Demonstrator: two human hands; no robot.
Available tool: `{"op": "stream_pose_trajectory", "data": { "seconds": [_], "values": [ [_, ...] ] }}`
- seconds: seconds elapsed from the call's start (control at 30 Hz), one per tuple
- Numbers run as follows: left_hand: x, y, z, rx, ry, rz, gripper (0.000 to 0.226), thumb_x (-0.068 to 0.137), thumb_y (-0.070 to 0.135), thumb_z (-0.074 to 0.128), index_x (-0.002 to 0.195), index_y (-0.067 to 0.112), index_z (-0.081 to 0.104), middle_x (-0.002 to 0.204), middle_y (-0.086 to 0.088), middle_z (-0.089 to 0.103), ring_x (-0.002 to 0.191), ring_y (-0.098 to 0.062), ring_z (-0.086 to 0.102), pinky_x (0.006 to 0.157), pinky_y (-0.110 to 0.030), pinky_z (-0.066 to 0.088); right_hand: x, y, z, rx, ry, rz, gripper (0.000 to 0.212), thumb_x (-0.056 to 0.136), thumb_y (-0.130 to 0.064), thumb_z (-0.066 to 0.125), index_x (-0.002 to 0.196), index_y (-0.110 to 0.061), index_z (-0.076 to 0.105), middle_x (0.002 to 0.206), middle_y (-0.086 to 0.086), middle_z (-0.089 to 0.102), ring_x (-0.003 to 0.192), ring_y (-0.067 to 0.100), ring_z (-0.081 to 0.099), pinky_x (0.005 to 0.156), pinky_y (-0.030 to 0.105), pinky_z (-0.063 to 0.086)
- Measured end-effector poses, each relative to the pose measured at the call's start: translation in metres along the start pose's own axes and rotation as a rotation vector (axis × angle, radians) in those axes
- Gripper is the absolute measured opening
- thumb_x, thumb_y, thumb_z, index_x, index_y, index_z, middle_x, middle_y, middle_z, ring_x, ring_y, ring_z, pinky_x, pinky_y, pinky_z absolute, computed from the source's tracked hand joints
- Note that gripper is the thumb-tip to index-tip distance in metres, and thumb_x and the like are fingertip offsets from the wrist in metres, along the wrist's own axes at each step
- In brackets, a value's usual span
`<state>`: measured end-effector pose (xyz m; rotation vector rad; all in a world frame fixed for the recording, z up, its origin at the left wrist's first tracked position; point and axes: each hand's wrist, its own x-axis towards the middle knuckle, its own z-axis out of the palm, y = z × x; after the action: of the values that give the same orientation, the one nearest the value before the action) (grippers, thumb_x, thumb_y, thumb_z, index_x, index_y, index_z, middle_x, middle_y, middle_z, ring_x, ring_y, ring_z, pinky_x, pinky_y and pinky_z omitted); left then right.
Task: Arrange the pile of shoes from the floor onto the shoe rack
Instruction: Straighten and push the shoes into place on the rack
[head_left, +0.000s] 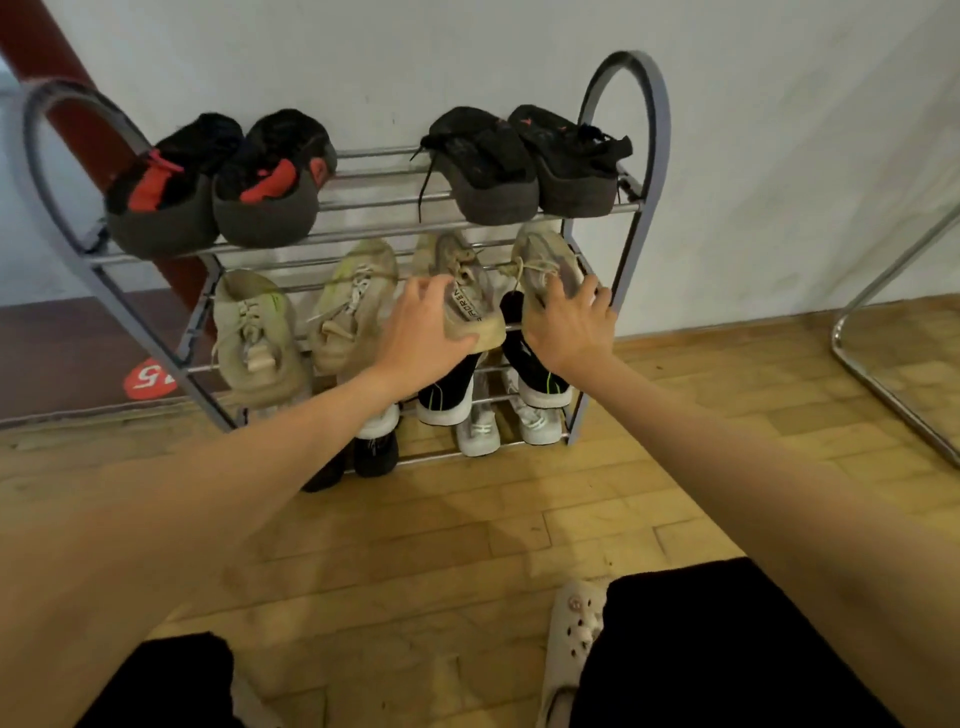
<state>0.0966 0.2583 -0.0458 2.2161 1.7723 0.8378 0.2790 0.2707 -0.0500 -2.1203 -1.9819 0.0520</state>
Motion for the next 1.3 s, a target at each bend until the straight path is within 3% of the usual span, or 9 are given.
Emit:
{"op": "stream_pose_trajectory", "data": {
  "seconds": [0.07, 0.2, 0.43, 0.63, 0.87, 1.03, 1.2, 1.3],
  "values": [
    [0.003, -0.003, 0.012, 0.004, -0.045, -0.019, 0.076, 0.078, 0.037, 0.074, 0.142, 0.017, 0.038, 0.144, -0.013, 0.039, 0.129, -0.031, 0.044, 0.102, -0.038, 0.040, 0.006, 0.003, 0.014, 0.019, -0.053, 0.034, 0.066, 0.090, -0.045, 0.052, 0.144, -0.016, 0.028, 0.150, 0.032, 0.017, 0.137, 0.052, 0.020, 0.112, 0.055, 0.022],
    [0.019, -0.004, 0.032, 0.055, -0.093, -0.040, 0.079, 0.076, 0.041, 0.075, 0.141, 0.012, 0.040, 0.142, -0.015, 0.042, 0.126, -0.035, 0.045, 0.103, -0.042, 0.041, 0.019, 0.013, 0.032, 0.071, -0.065, 0.006, 0.073, 0.086, -0.047, 0.058, 0.144, -0.016, 0.027, 0.141, 0.031, 0.026, 0.128, 0.050, 0.031, 0.108, 0.051, 0.027],
    [0.039, -0.012, 0.043, 0.044, -0.169, -0.050, 0.085, 0.070, 0.040, 0.081, 0.140, 0.009, 0.043, 0.146, -0.011, 0.043, 0.131, -0.029, 0.044, 0.105, -0.035, 0.036, 0.044, 0.028, 0.041, 0.048, 0.043, -0.074, 0.070, 0.087, -0.046, 0.056, 0.139, -0.008, 0.030, 0.134, 0.028, 0.035, 0.123, 0.046, 0.036, 0.104, 0.048, 0.032],
    [0.040, -0.016, 0.050, -0.049, -0.096, -0.005, 0.053, 0.070, 0.026, 0.082, 0.118, 0.014, 0.062, 0.130, -0.004, 0.050, 0.116, -0.019, 0.051, 0.091, -0.021, 0.031, 0.054, 0.037, 0.043, 0.095, 0.047, -0.082, 0.071, 0.089, -0.042, 0.056, 0.145, -0.013, 0.024, 0.140, 0.026, 0.029, 0.128, 0.045, 0.035, 0.108, 0.050, 0.035],
    [0.051, -0.006, 0.064, -0.112, -0.042, 0.057, 0.044, 0.072, 0.024, 0.081, 0.111, 0.013, 0.064, 0.110, 0.003, 0.042, 0.099, -0.011, 0.044, 0.088, -0.021, 0.031, 0.051, 0.046, 0.042, 0.175, 0.038, -0.131, 0.069, 0.091, -0.036, 0.056, 0.146, -0.011, 0.023, 0.142, 0.024, 0.028, 0.131, 0.042, 0.033, 0.109, 0.047, 0.033],
    [0.073, 0.014, 0.073, -0.120, -0.063, 0.058, 0.040, 0.073, 0.023, 0.080, 0.108, 0.012, 0.064, 0.114, -0.002, 0.045, 0.100, -0.014, 0.045, 0.087, -0.022, 0.032, 0.048, 0.047, 0.038, 0.200, -0.008, -0.127, 0.075, 0.086, -0.026, 0.058, 0.146, -0.005, 0.020, 0.145, 0.025, 0.024, 0.134, 0.045, 0.028, 0.112, 0.048, 0.030],
    [0.072, 0.007, 0.074, -0.088, -0.139, 0.082, 0.038, 0.073, 0.021, 0.079, 0.106, 0.013, 0.061, 0.116, -0.004, 0.046, 0.108, -0.021, 0.049, 0.088, -0.026, 0.034, 0.043, 0.048, 0.036, 0.164, -0.045, -0.120, 0.093, 0.075, -0.014, 0.066, 0.150, -0.007, 0.010, 0.151, 0.025, 0.016, 0.139, 0.043, 0.021, 0.115, 0.046, 0.028],
    [0.071, 0.009, 0.071, -0.085, -0.176, 0.084, 0.046, 0.075, 0.023, 0.078, 0.116, 0.015, 0.058, 0.125, -0.007, 0.044, 0.116, -0.024, 0.048, 0.094, -0.024, 0.033, 0.039, 0.041, 0.035, 0.128, -0.035, -0.098, 0.093, 0.077, -0.014, 0.065, 0.150, -0.005, 0.008, 0.152, 0.026, 0.014, 0.141, 0.043, 0.016, 0.117, 0.047, 0.023]
  ]
}}
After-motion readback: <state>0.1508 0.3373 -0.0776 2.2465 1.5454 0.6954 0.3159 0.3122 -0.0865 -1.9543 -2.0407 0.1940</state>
